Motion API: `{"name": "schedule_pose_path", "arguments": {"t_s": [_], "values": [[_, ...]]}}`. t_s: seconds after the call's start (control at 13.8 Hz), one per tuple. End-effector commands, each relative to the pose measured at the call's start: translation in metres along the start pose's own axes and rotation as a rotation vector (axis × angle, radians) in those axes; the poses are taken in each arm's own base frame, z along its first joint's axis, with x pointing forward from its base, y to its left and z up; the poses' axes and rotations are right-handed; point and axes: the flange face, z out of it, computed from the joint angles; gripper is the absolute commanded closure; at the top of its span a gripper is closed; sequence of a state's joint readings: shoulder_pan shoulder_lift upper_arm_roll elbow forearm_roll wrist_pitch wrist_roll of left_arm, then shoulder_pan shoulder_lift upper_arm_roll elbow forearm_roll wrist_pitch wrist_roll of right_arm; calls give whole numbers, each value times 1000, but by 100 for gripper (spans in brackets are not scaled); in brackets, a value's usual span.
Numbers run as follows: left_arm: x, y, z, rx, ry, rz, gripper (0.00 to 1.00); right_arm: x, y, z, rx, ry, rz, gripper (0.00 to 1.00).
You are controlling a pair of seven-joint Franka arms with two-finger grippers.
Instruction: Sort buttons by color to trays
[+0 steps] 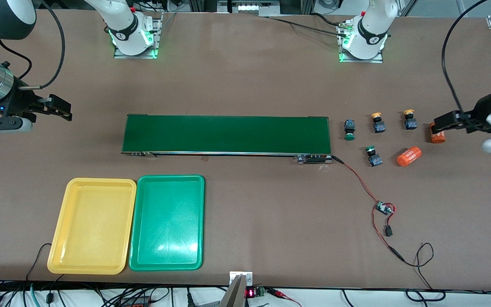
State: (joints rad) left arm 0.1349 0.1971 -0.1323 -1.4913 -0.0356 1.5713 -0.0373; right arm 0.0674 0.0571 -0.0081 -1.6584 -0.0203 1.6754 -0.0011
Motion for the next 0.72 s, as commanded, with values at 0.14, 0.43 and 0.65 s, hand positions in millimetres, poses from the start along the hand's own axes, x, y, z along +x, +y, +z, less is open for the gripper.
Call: {"name": "schedule_pose_path", "arguments": {"t_s": [0.14, 0.43, 0.65], "values": [[23, 24, 86, 0, -65, 49, 0, 2, -1, -5, -1, 2, -13, 0], [30, 13, 172, -7, -62, 25, 0, 2, 0, -5, -1, 2, -10, 0], [41, -31, 206, -16, -76, -39, 0, 2, 0, -5, 0, 2, -8, 0]]}}
